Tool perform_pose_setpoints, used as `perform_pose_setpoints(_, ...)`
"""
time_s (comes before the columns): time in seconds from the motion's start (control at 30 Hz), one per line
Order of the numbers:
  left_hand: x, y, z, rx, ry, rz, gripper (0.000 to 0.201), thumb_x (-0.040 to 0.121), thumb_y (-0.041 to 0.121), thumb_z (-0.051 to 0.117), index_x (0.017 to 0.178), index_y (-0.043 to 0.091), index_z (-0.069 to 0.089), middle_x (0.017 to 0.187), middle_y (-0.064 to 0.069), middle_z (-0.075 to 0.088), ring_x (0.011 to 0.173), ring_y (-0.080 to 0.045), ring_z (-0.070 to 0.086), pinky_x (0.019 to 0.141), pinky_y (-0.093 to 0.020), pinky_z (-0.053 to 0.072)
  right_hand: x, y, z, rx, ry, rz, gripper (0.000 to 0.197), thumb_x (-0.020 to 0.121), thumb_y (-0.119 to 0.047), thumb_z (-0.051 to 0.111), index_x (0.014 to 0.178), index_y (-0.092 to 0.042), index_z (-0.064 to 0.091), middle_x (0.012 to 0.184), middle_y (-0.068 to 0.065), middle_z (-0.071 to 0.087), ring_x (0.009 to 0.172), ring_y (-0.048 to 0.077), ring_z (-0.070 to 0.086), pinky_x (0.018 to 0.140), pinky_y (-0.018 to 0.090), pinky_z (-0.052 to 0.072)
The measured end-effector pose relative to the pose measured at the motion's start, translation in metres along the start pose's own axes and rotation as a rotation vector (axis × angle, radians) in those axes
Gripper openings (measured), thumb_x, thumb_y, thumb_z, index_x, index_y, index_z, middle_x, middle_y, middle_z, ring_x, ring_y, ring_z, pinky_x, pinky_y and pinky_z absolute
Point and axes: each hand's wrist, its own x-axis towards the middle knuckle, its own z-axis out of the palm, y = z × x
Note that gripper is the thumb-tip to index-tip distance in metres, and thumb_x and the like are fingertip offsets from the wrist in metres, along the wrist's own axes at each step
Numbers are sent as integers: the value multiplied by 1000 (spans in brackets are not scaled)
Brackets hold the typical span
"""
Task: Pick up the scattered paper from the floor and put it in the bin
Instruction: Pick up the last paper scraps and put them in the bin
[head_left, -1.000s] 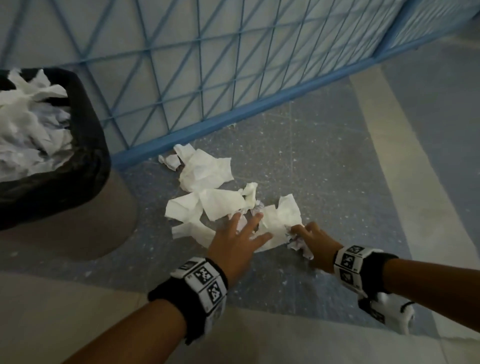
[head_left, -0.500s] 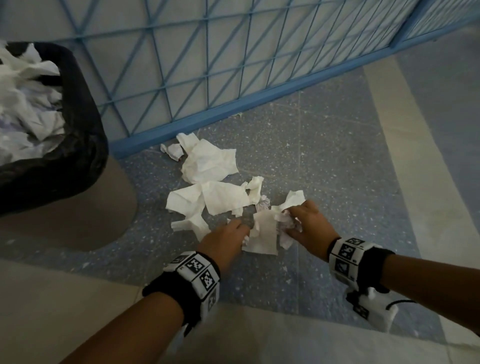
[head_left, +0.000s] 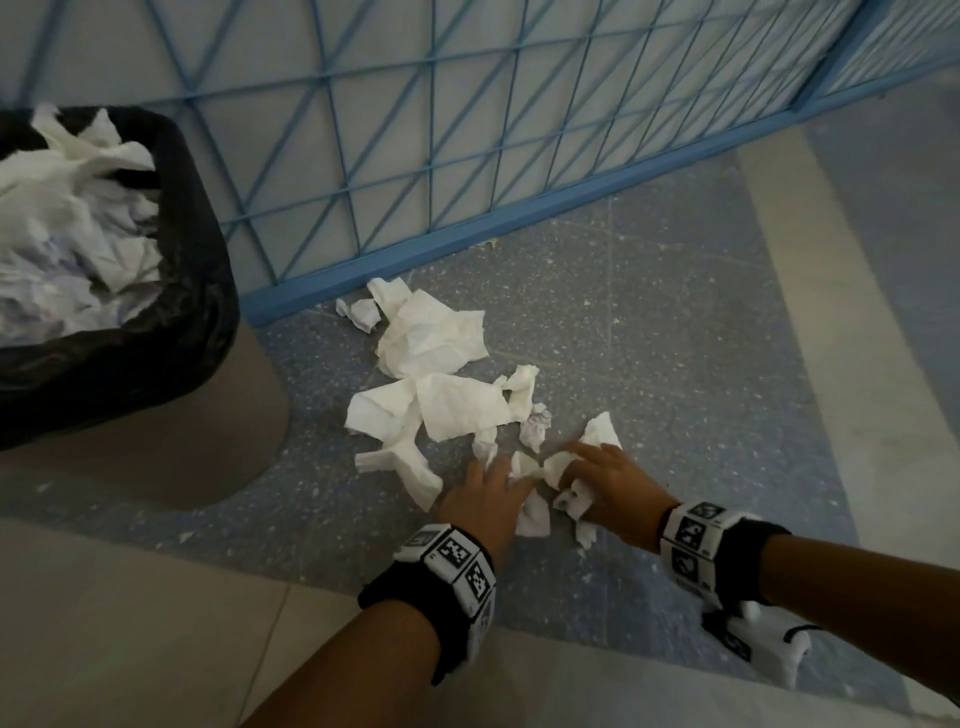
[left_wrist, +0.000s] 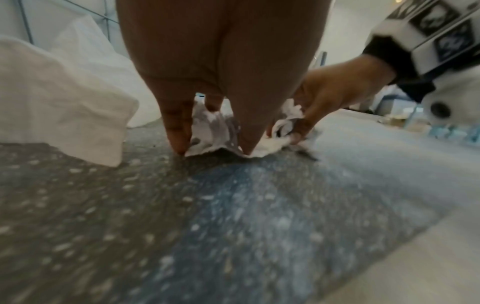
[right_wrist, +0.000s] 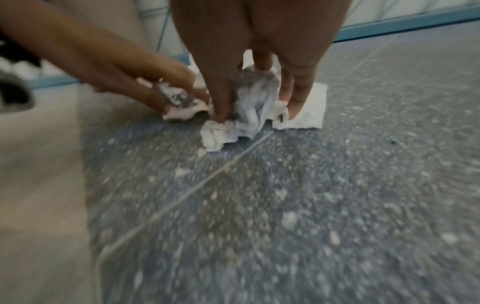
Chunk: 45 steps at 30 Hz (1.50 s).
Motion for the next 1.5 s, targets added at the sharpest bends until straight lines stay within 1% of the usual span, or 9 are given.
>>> perform_pose_setpoints(0.1,-6,-1,-7,87,-1,-39,48,44,33,90,88,28,72,106,-3,71,88,-28,68,56,-28,57,-2,-4,3,-52,-22,-35,37,87,-19,54,123,-15,48,149,4,29,132,27,30,110,34,30)
perform_pose_setpoints(0.27,-7,-17,-24,20,-72,8,36,93,6,42,129,11,40,139,-10,37,133,-32,33,106,-42,38,14,-10,-19,141,149,49,27,88,-10,55,115,-9,57,125,11,54,116,24,50,94,25,37)
perform_pose_setpoints(0.47,-44,-37,-133,-248,310,139,31,90,13,52,121,16,50,135,-6,33,122,-25,43,103,-38,41,40,-58,-79,485,608,-5,14,82,-8,66,95,-3,63,93,15,67,87,23,61,66,21,34)
perform_pose_setpoints(0.63,-112,-81,-243,-264,730,137,34,83,23,65,114,14,60,120,-2,39,108,-7,41,84,8,22,25,-153,-155,715,784,-421,23,77,-20,63,94,-19,48,79,-20,51,67,-15,53,64,-1,39)
perform_pose_setpoints(0.77,-172,-143,-292,-115,880,-146,36,83,23,64,118,15,59,117,-12,53,113,-21,49,77,-11,25,19,-236,-203,679,747,-721,36,80,-21,66,89,-30,33,84,-18,44,75,0,52,71,16,43)
perform_pose_setpoints(0.93,-194,-202,-283,-92,473,-492,68,71,46,58,128,10,48,137,-20,45,126,-32,44,108,-37,37,57,-327,-227,304,571,-776,35,83,-23,60,98,-17,29,86,-2,47,81,25,56,66,28,36)
perform_pose_setpoints(1.07,-203,-215,-265,-142,79,-561,60,83,36,42,136,8,37,150,-16,32,136,-29,33,117,-39,25,77,-359,-216,-215,227,-462,54,85,-19,56,133,-7,33,137,18,40,126,34,42,102,39,38)
perform_pose_setpoints(1.23,-207,-216,-262,-51,-32,-490,40,100,10,27,139,6,35,150,-10,32,138,-21,31,107,-21,21,54,-363,-230,-252,-133,-410,42,96,-15,40,137,-4,38,144,15,41,130,27,39,103,26,35)
perform_pose_setpoints(1.5,-189,-215,-246,28,149,-435,47,89,18,56,134,15,45,138,-14,44,127,-28,43,99,-27,33,65,-376,-206,-508,38,-464,39,94,-11,45,132,-8,46,135,14,53,123,30,51,104,36,41)
